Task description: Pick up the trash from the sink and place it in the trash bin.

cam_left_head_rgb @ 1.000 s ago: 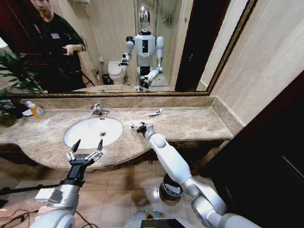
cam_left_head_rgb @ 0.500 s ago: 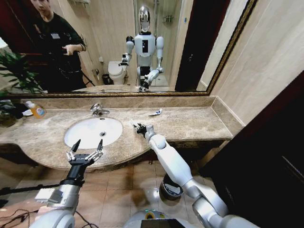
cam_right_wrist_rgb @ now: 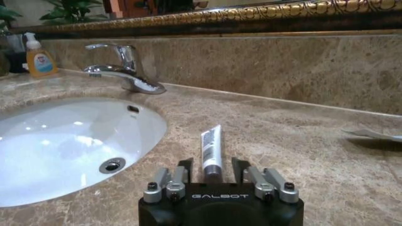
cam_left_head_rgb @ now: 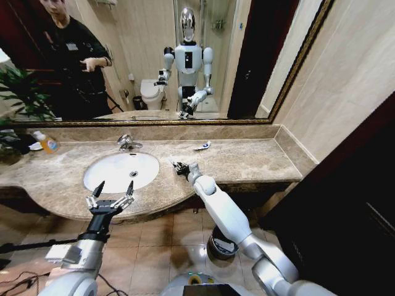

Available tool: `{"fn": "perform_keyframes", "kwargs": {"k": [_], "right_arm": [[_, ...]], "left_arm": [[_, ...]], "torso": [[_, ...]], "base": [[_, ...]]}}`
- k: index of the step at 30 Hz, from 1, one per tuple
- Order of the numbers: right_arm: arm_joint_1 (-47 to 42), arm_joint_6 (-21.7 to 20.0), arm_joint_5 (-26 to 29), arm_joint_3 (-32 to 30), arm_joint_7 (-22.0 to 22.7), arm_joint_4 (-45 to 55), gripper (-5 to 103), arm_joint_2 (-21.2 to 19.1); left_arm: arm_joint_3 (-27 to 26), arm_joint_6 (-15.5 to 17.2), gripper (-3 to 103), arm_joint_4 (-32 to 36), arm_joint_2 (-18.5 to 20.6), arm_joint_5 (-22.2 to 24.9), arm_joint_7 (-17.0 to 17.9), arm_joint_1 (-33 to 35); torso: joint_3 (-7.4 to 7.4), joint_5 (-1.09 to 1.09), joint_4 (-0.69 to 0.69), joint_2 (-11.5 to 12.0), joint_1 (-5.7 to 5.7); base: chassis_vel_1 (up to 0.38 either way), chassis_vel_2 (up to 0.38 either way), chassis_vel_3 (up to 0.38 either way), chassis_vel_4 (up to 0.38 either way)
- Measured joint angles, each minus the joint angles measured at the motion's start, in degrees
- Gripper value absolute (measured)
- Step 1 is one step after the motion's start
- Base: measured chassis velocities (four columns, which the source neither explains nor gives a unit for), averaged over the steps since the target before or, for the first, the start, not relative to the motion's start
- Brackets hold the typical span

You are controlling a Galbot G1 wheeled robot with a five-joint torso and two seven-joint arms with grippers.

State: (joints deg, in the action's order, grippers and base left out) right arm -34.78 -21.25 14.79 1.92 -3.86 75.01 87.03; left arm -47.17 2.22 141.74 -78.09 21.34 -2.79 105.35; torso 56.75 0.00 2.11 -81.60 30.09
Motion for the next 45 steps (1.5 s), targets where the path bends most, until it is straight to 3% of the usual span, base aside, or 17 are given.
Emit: {"fn": "perform_keyframes", "kwargs": {"k": [3, 5, 8, 9, 11, 15, 17, 20, 45], "right_arm": [[0.0, 0.0, 0.0, 0.2, 0.0, 0.2, 47, -0.2], [0.0, 0.0, 0.0, 0.3, 0.0, 0.2, 44, -0.3], [-0.2, 0.1, -0.2, 0.3, 0.0, 0.2, 36, -0.2], [-0.2, 0.1, -0.3, 0.3, 0.0, 0.2, 26, -0.2], [-0.3, 0.2, -0.3, 0.3, -0.1, 0.2, 26, -0.2], [-0.4, 0.4, -0.4, 0.3, -0.2, 0.4, 9, -0.3], [-0.5, 0.4, -0.4, 0.3, -0.3, 0.4, 9, -0.3], [-0.5, 0.5, -0.6, 0.3, -0.3, 0.4, 1, -0.3], [-1.0, 1.8, -0.7, -1.6, 0.0, 4.2, 0, 0.1]], "left_arm": [[0.0, 0.0, 100, 0.0, 0.0, 0.0, 0.0, 0.0], [0.0, 0.0, 100, 0.0, 0.0, 0.0, 0.0, 0.0], [0.0, 0.0, 100, 0.0, 0.0, 0.0, 0.0, 0.0], [0.0, 0.0, 100, 0.0, 0.0, 0.0, 0.0, 0.0], [0.0, 0.0, 100, 0.0, 0.0, 0.0, 0.0, 0.0], [0.0, 0.0, 100, 0.0, 0.0, 0.0, 0.0, 0.0], [0.0, 0.0, 100, 0.0, 0.0, 0.0, 0.0, 0.0], [0.0, 0.0, 100, 0.0, 0.0, 0.0, 0.0, 0.0], [0.0, 0.0, 100, 0.0, 0.0, 0.0, 0.0, 0.0]], "torso": [[0.0, 0.0, 0.0, 0.0, 0.0], [0.0, 0.0, 0.0, 0.0, 0.0], [0.0, 0.0, 0.0, 0.0, 0.0], [0.0, 0.0, 0.0, 0.0, 0.0], [0.0, 0.0, 0.0, 0.0, 0.0], [-0.01, 0.0, 0.0, 0.0, 0.0], [-0.01, 0.0, 0.0, 0.0, 0.0], [-0.01, 0.0, 0.0, 0.0, 0.0], [0.01, 0.0, 0.0, 0.0, 0.0]], "base": [[0.0, 0.0, 0.0, 0.0], [0.0, 0.0, 0.0, 0.0], [0.0, 0.0, 0.0, 0.0], [0.0, 0.0, 0.0, 0.0], [0.0, 0.0, 0.0, 0.0], [0.0, 0.0, 0.0, 0.0], [0.0, 0.0, 0.0, 0.0], [0.0, 0.0, 0.0, 0.0], [0.0, 0.0, 0.0, 0.0]]}}
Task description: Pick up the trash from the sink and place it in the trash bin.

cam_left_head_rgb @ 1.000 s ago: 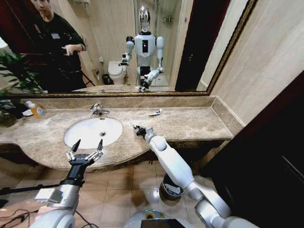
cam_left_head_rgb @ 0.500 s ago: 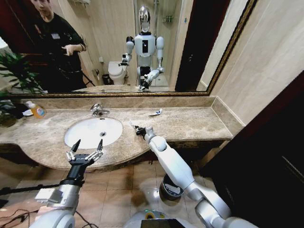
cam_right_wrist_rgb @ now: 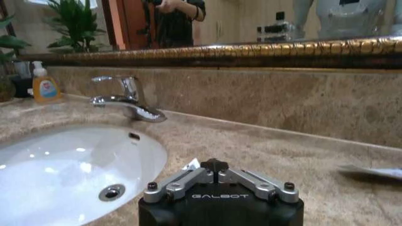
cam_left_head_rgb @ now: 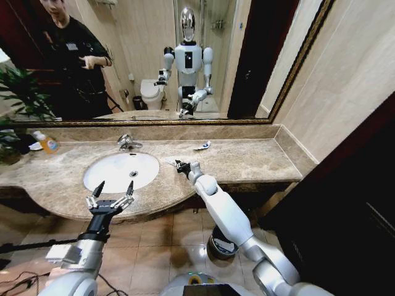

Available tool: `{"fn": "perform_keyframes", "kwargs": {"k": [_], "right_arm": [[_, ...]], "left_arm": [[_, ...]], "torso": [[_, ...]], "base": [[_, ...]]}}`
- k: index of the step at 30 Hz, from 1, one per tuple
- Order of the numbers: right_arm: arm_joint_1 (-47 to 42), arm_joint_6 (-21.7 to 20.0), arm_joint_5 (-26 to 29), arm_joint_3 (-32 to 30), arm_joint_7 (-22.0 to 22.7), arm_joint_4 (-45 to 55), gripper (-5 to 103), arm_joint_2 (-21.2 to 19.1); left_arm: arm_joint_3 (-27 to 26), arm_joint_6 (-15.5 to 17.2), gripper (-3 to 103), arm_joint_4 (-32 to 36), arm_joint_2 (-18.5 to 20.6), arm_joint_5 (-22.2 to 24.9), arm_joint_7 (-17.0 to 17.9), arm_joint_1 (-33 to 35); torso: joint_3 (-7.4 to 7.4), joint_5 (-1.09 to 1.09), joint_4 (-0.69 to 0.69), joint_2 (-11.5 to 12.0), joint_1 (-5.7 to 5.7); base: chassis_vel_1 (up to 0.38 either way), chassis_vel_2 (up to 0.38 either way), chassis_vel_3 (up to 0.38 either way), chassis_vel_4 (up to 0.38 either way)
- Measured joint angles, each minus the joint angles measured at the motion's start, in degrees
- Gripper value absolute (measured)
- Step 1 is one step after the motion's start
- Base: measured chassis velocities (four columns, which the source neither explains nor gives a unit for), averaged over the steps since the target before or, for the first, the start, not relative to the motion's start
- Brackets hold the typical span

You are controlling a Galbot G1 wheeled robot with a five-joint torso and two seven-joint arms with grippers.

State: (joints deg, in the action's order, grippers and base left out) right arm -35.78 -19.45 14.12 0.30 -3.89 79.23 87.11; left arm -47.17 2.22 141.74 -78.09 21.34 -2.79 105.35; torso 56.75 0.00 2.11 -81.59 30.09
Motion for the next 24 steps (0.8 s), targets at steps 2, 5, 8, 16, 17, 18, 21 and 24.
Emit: {"fn": "perform_keyframes", "kwargs": {"k": [2, 5, 8, 16, 17, 18, 21, 24], "right_arm": [[-0.1, -0.1, 0.0, 0.0, -0.1, 0.8, 0, -0.4], [-0.3, -0.4, 0.1, 0.0, -0.9, 1.5, 0, -0.8], [-0.5, -0.7, 0.1, -0.3, -2.4, 2.4, 0, -1.5], [-0.5, -1.7, 0.3, -0.8, -5.0, 3.2, 0, -2.6], [-0.5, -1.8, 0.4, -0.9, -5.4, 3.3, 0, -2.7], [-0.5, -2.2, 0.6, -0.9, -6.2, 3.4, 11, -3.1], [-0.5, -2.3, 0.8, -0.7, -6.6, 3.2, 16, -3.4], [-0.4, -2.4, 0.8, -0.5, -6.9, 2.9, 27, -3.4]], "left_arm": [[0.0, 0.0, 100, 0.0, 0.0, 0.0, 0.0, 0.0], [0.0, 0.0, 100, 0.0, 0.0, 0.0, 0.0, 0.0], [0.0, 0.0, 100, 0.0, 0.0, 0.0, 0.0, 0.0], [0.0, 0.0, 100, 0.0, 0.0, 0.0, 0.0, 0.0], [0.0, 0.0, 100, 0.0, 0.0, 0.0, 0.0, 0.0], [0.0, 0.0, 100, 0.0, 0.0, 0.0, 0.0, 0.0], [0.0, 0.0, 100, 0.0, 0.0, 0.0, 0.0, 0.0], [0.0, 0.0, 100, 0.0, 0.0, 0.0, 0.0, 0.0]], "torso": [[0.0, 0.0, 0.0, 0.0, 0.0], [0.0, 0.0, 0.0, 0.0, 0.0], [0.0, 0.0, 0.0, 0.0, 0.0], [0.0, 0.0, 0.0, 0.0, 0.0], [0.0, 0.0, 0.0, 0.0, 0.0], [0.0, 0.0, 0.0, 0.0, 0.0], [0.0, 0.0, 0.0, 0.0, 0.0], [0.0, 0.0, 0.0, 0.0, 0.0]], "base": [[0.0, 0.0, 0.0, 0.0], [0.0, 0.0, 0.0, 0.0], [0.0, 0.0, 0.0, 0.0], [0.0, 0.0, 0.0, 0.0], [0.0, 0.0, 0.0, 0.0], [0.0, 0.0, 0.0, 0.0], [0.0, 0.0, 0.0, 0.0], [0.0, 0.0, 0.0, 0.0]]}}
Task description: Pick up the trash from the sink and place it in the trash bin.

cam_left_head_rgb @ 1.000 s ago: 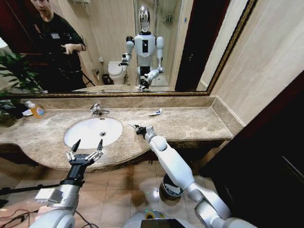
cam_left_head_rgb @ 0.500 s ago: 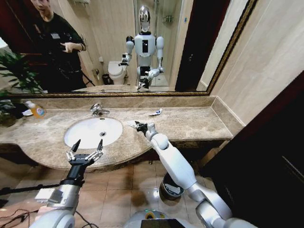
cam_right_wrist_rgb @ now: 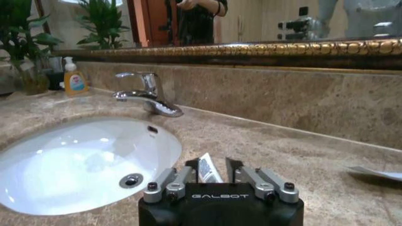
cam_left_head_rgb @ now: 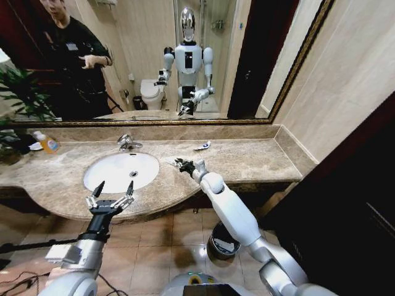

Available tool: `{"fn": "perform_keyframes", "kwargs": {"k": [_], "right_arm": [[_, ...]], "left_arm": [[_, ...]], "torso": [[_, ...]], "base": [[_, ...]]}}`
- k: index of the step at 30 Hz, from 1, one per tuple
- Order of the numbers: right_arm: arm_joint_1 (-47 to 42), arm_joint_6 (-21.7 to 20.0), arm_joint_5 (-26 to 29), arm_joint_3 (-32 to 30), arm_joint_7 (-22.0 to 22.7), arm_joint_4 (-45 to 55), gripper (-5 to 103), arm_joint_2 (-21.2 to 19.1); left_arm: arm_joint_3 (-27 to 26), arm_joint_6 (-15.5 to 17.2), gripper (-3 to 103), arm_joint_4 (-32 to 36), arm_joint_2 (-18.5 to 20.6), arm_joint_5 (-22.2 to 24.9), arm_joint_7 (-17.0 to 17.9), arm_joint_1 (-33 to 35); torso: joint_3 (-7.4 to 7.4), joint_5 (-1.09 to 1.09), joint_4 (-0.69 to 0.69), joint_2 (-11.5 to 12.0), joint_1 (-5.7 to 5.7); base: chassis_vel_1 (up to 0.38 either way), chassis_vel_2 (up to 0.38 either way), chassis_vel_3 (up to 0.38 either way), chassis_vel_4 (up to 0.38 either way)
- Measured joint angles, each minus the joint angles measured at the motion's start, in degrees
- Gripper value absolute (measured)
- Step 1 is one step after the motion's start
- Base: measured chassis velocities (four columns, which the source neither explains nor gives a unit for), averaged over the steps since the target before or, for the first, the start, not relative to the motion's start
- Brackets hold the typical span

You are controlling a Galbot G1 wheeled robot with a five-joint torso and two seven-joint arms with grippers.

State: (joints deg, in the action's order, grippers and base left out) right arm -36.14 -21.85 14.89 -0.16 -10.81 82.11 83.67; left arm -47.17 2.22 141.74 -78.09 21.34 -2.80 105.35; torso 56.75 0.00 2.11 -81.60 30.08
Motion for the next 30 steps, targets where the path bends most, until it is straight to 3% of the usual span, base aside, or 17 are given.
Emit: {"fn": "perform_keyframes", "kwargs": {"k": [4, 6, 9, 11, 15, 17, 18, 30], "right_arm": [[0.8, 0.0, -0.4, 0.2, -0.8, -1.6, 48, 0.6], [0.9, 0.1, -0.4, 0.3, -0.9, -1.7, 48, 0.7], [1.6, 0.0, -1.0, 0.4, -2.3, -3.0, 65, 0.9], [1.7, -0.1, -1.1, 0.4, -2.4, -3.2, 65, 1.0], [2.0, -0.6, -1.7, 0.3, -2.7, -4.7, 86, 1.5], [2.0, -0.6, -1.8, 0.3, -2.8, -4.7, 86, 1.5], [2.1, -0.7, -2.1, 0.3, -3.0, -5.1, 96, 1.4], [2.6, -1.8, -2.7, 0.6, -3.0, -6.1, 100, 0.4]], "left_arm": [[0.0, 0.0, 100, 0.0, 0.0, 0.0, 0.0, 0.0], [0.0, 0.0, 100, 0.0, 0.0, 0.0, 0.0, 0.0], [0.0, 0.0, 100, 0.0, 0.0, 0.0, 0.0, 0.0], [0.0, 0.0, 100, 0.0, 0.0, 0.0, 0.0, 0.0], [0.0, 0.0, 100, 0.0, 0.0, 0.0, 0.0, 0.0], [0.0, 0.0, 100, 0.0, 0.0, 0.0, 0.0, 0.0], [0.0, 0.0, 100, 0.0, 0.0, 0.0, 0.0, 0.0], [0.0, 0.0, 100, 0.0, 0.0, 0.0, 0.0, 0.0]], "torso": [[0.0, 0.0, 0.0, 0.0, 0.0], [0.0, 0.0, 0.0, 0.0, 0.0], [0.0, -0.01, 0.0, 0.0, 0.0], [0.0, 0.0, 0.0, 0.0, 0.0], [0.0, 0.0, 0.0, 0.0, 0.0], [0.0, -0.01, 0.0, 0.0, 0.0], [0.0, 0.0, 0.0, 0.0, 0.0], [0.0, 0.0, 0.0, 0.0, 0.0]], "base": [[0.0, 0.0, 0.0, 0.0], [0.0, 0.0, 0.0, 0.0], [0.0, 0.0, 0.0, 0.0], [0.0, 0.0, 0.0, 0.0], [0.0, 0.0, 0.0, 0.0], [0.0, 0.0, 0.0, 0.0], [0.0, 0.0, 0.0, 0.0], [0.0, 0.0, 0.0, 0.0]]}}
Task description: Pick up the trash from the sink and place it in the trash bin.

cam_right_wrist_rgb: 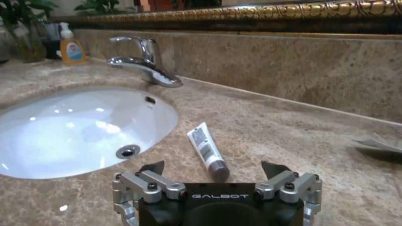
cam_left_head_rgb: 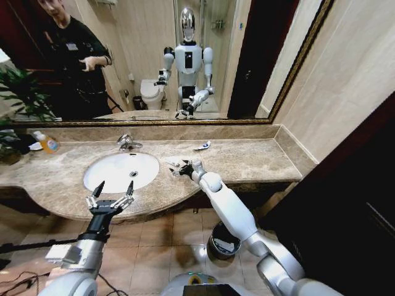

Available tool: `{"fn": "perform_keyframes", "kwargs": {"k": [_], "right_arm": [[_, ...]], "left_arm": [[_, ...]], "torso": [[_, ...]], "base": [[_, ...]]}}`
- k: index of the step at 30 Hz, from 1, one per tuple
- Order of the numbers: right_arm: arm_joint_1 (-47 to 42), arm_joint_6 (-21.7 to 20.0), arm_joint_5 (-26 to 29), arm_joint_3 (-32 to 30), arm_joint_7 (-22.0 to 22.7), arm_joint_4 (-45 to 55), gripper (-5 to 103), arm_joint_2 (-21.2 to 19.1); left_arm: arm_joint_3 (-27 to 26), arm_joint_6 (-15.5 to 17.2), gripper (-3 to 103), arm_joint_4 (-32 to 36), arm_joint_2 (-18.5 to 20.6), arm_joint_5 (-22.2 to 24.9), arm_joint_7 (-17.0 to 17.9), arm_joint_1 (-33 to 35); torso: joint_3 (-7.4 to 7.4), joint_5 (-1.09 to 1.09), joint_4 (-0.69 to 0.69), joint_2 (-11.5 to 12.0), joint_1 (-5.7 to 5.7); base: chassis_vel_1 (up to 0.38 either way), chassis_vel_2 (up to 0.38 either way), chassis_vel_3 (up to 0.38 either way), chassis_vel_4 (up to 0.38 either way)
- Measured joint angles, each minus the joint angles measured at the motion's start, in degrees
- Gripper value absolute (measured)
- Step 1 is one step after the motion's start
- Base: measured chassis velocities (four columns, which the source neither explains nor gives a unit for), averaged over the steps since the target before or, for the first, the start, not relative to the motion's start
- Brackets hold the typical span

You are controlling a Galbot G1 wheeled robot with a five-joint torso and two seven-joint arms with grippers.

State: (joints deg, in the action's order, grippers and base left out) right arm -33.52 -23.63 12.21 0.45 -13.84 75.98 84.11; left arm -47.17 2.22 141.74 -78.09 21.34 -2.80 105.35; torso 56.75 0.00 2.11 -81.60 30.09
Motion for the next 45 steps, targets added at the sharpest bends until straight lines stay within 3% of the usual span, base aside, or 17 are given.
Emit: {"fn": "perform_keyframes", "kwargs": {"k": [7, 15, 17, 18, 21, 24, 25, 28, 32, 45], "right_arm": [[1.7, -0.8, -0.2, 0.8, 0.5, -2.1, 96, 0.2], [2.8, -0.9, -0.8, 1.4, 0.4, -3.6, 77, 0.6], [2.8, -0.9, -0.9, 1.4, 0.5, -3.6, 77, 0.6], [2.8, -0.8, -1.4, 1.4, 0.5, -3.7, 66, 0.5], [2.8, -0.8, -1.8, 1.4, 0.5, -3.7, 60, 0.3], [2.9, -0.8, -2.1, 1.4, 0.5, -3.6, 44, 0.1], [2.9, -0.8, -2.1, 1.4, 0.5, -3.6, 44, 0.1], [2.9, -0.6, -3.2, 1.3, 0.5, -3.5, 28, 0.1], [2.8, -0.4, -3.9, 1.4, 0.4, -3.3, 16, -0.1], [2.0, 1.1, -3.7, 1.2, 1.9, -2.4, 16, 0.7]], "left_arm": [[0.0, 0.0, 100, 0.0, 0.0, 0.0, 0.0, 0.0], [0.0, 0.0, 100, 0.0, 0.0, 0.0, 0.0, 0.0], [0.0, 0.0, 100, 0.0, 0.0, 0.0, 0.0, 0.0], [0.0, 0.0, 100, 0.0, 0.0, 0.0, 0.0, 0.0], [0.0, 0.0, 100, 0.0, 0.0, 0.0, 0.0, 0.0], [0.0, 0.0, 100, 0.0, 0.0, 0.0, 0.0, 0.0], [0.0, 0.0, 100, 0.0, 0.0, 0.0, 0.0, 0.0], [0.0, 0.0, 100, 0.0, 0.0, 0.0, 0.0, 0.0], [0.0, 0.0, 100, 0.0, 0.0, 0.0, 0.0, 0.0], [0.0, 0.0, 100, 0.0, 0.0, 0.0, 0.0, 0.0]], "torso": [[0.0, 0.0, 0.0, 0.0, 0.0], [0.0, 0.0, 0.0, 0.0, 0.0], [0.0, 0.0, 0.0, 0.0, 0.0], [0.0, 0.0, 0.0, 0.0, 0.0], [0.0, 0.0, 0.0, 0.0, 0.0], [0.0, 0.0, 0.0, 0.0, 0.0], [0.0, 0.0, 0.0, 0.0, 0.0], [0.0, 0.0, 0.0, 0.0, 0.0], [0.0, 0.0, 0.0, 0.0, 0.0], [0.0, 0.0, 0.0, 0.0, 0.0]], "base": [[0.0, 0.0, 0.0, 0.0], [0.0, 0.0, 0.0, 0.0], [0.0, 0.0, 0.0, 0.0], [0.0, 0.0, 0.0, 0.0], [0.0, 0.0, 0.0, 0.0], [0.0, 0.0, 0.0, 0.0], [0.0, 0.0, 0.0, 0.0], [0.0, 0.0, 0.0, 0.0], [0.0, 0.0, 0.0, 0.0], [0.0, 0.0, 0.0, 0.0]]}}
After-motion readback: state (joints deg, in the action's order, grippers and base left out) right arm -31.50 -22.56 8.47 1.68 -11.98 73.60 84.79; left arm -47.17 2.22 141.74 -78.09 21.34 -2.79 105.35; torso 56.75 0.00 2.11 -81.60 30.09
